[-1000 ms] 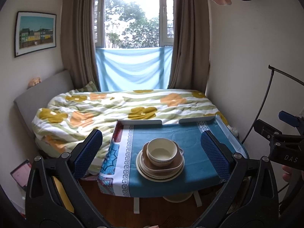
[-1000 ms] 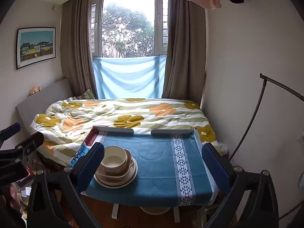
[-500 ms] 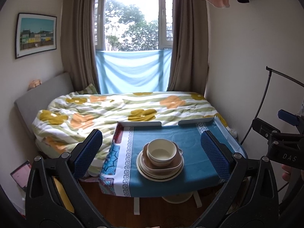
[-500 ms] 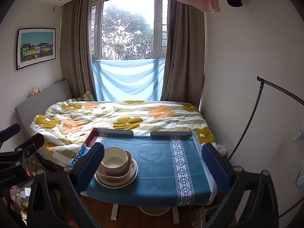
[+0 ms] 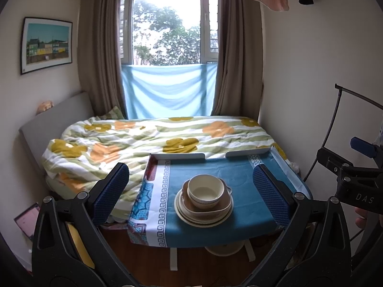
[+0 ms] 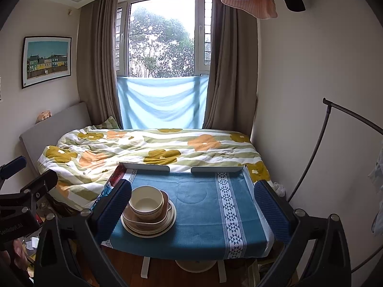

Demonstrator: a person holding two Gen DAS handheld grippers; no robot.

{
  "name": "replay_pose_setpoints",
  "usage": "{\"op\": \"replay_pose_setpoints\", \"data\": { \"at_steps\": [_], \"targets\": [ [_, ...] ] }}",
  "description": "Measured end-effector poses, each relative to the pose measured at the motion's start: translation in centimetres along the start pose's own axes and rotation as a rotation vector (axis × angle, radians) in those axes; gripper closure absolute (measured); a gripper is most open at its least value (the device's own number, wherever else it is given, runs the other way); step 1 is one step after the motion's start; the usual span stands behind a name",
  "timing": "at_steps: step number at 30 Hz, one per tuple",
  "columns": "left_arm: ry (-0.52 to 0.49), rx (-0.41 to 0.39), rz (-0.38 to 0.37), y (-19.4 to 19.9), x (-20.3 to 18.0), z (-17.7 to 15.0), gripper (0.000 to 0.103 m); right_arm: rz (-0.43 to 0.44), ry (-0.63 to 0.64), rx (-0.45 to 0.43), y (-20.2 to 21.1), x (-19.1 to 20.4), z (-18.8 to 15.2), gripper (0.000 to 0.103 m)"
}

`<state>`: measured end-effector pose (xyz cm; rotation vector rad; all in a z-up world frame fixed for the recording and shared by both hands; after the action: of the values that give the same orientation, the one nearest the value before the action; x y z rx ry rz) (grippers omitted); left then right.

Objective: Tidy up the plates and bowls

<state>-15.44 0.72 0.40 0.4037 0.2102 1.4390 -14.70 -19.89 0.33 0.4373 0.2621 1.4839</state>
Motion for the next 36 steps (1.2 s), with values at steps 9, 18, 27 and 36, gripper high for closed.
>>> {"op": "replay_pose_setpoints", "data": {
  "at_steps": [9, 18, 27, 36],
  "targets": [
    [-0.004, -0.003, 0.001, 0.1, 0.0, 0.1, 0.0, -0.006, -0.007, -0.006, 0.3, 0.2, 0.2, 0.001],
    [-0.027, -0.014, 0.018, 0.1, -0.5, 0.2, 0.0, -0.013, -0.014, -0.007, 0.3, 0.0, 0.2, 0.001],
    [-0.034, -0.047, 0.019, 0.7, -0.9, 0.2, 0.0, -0.015, -0.015, -0.005, 0.3, 0.0, 0.0, 0.001],
    [-0.06, -0.064, 0.047, 1.2, -1.6, 0.1, 0.0, -0.013, -0.016, -0.005, 0.3, 0.0, -0.1, 0.001]
  ]
}}
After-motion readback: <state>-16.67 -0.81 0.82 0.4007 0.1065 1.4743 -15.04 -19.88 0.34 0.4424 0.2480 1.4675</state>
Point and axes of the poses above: each gripper's, at about its wrist camera, not at the fingertips, and y roughly against the way its jaws point, x to its left, z to its top, the point moved 3 cm from there along -y, roughly the way its jaws point, and after that the axes turned 5 degrees about -y, right-handed, at the moved point
